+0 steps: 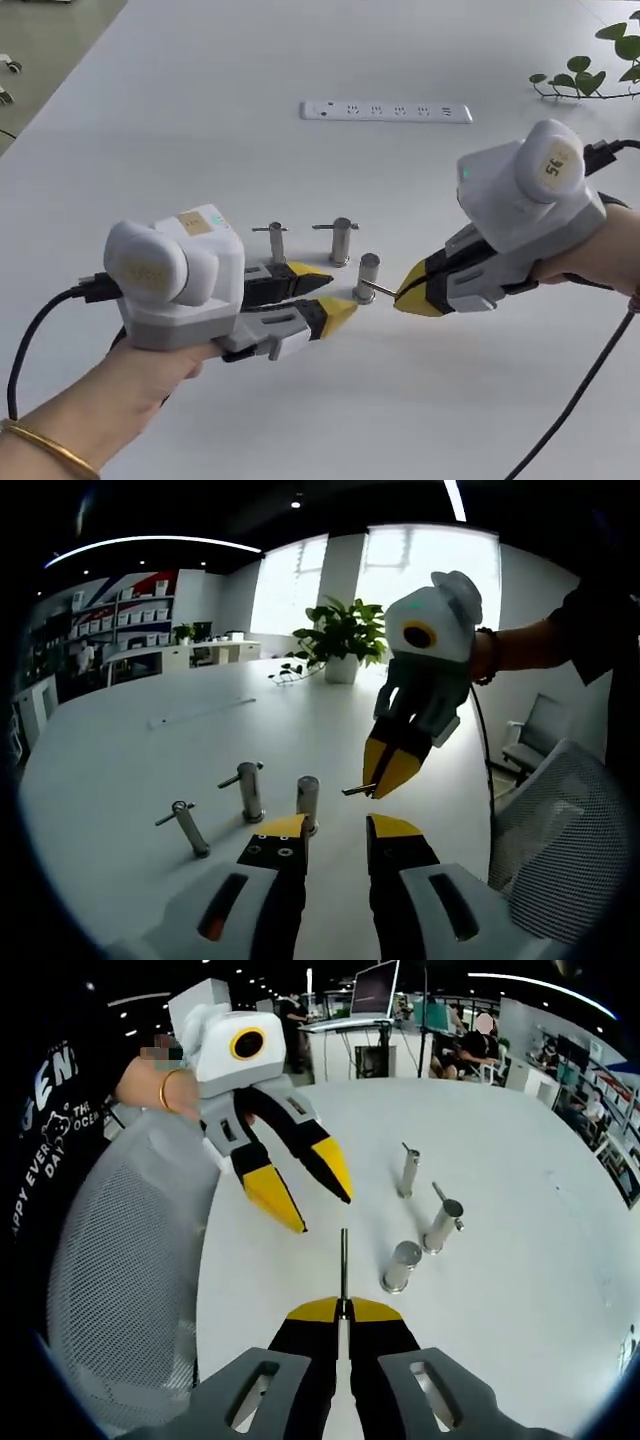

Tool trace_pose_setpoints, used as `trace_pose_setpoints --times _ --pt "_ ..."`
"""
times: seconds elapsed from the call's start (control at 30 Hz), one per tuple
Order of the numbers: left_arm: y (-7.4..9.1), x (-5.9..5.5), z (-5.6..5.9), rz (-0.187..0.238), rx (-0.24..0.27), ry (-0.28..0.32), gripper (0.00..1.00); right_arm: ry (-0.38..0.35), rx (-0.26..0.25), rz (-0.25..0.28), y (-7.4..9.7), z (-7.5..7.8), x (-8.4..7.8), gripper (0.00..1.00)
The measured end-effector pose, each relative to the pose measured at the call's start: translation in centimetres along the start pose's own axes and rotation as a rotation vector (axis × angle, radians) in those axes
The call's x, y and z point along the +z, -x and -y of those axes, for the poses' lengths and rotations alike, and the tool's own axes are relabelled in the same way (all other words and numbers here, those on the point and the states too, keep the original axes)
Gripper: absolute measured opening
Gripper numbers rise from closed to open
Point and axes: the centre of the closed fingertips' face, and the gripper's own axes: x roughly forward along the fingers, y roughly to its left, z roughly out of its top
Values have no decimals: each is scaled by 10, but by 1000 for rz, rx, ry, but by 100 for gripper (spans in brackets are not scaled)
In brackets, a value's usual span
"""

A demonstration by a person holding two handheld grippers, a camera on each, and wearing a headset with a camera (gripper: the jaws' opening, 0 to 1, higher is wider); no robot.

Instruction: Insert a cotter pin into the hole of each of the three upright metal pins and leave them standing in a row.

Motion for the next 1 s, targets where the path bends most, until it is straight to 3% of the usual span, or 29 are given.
trace_pose_setpoints --times 0.03,0.27,0.5,0.87,1.0 --pt "-2 -1 -4 -2 24 4 21 17 -10 -27 1 3 -4 0" --pt "-15 -9 -12 -39 65 12 21 22 -53 -81 2 17 -16 0" --pt "-27 -10 -21 -37 110 29 21 54 -71 -120 3 26 -24 0" --pt "-50 -15 -22 -67 126 -5 21 152 -94 -185 3 44 -33 0" --pt "-55 -14 -23 -70 133 -8 20 176 -99 -185 3 49 -33 0"
